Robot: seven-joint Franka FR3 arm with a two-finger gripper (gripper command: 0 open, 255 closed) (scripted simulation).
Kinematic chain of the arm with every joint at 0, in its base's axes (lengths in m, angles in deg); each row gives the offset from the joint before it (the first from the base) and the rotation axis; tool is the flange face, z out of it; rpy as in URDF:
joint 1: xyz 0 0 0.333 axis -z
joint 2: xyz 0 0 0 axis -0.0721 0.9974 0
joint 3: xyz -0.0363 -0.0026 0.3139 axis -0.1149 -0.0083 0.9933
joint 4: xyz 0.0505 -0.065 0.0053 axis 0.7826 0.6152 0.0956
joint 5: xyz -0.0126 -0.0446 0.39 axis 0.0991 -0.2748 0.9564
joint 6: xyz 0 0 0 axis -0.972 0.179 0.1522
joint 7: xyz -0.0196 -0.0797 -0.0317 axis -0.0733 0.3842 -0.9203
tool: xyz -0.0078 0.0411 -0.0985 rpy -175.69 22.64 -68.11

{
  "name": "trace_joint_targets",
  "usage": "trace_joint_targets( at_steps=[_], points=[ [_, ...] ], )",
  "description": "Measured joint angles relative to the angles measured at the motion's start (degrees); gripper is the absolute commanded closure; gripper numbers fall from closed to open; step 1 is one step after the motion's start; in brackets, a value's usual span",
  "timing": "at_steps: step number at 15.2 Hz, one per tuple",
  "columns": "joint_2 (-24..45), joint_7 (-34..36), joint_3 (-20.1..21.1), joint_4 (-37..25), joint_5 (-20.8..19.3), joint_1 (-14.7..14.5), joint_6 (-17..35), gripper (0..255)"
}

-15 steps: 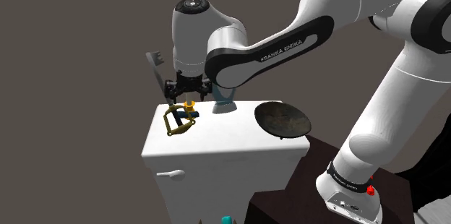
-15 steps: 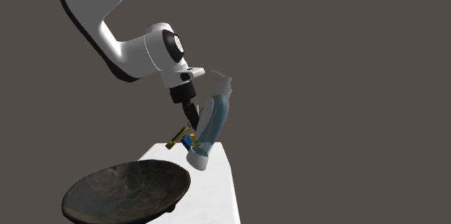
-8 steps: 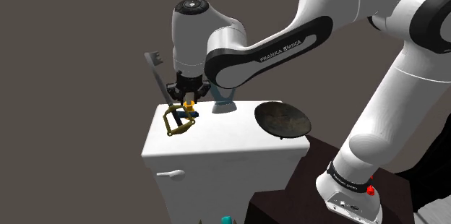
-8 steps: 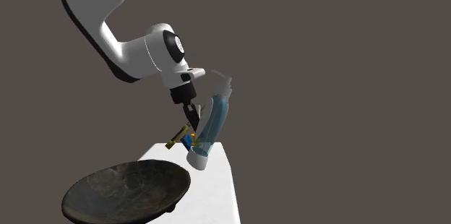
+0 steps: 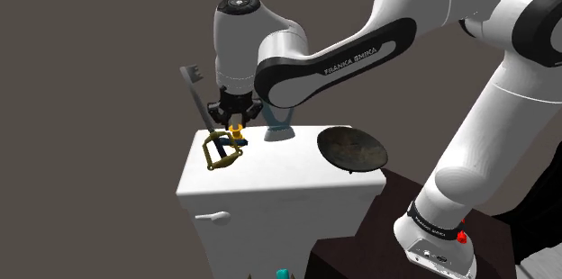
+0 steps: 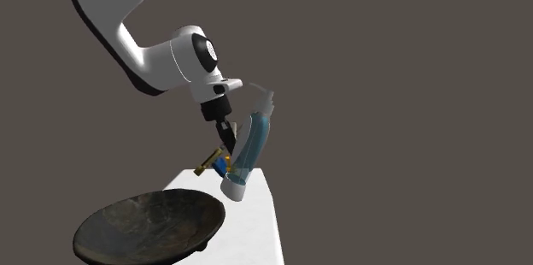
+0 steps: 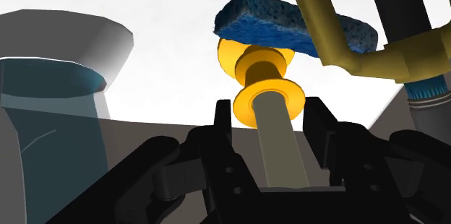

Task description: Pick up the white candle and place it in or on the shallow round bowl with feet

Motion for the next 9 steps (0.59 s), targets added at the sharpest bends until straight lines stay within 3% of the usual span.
trace_joint_targets(
  at_steps=[9],
  points=[
    [-1.64,-2.87,-0.06,-4.94,2.47,-0.06,-5.80,255]
  ],
)
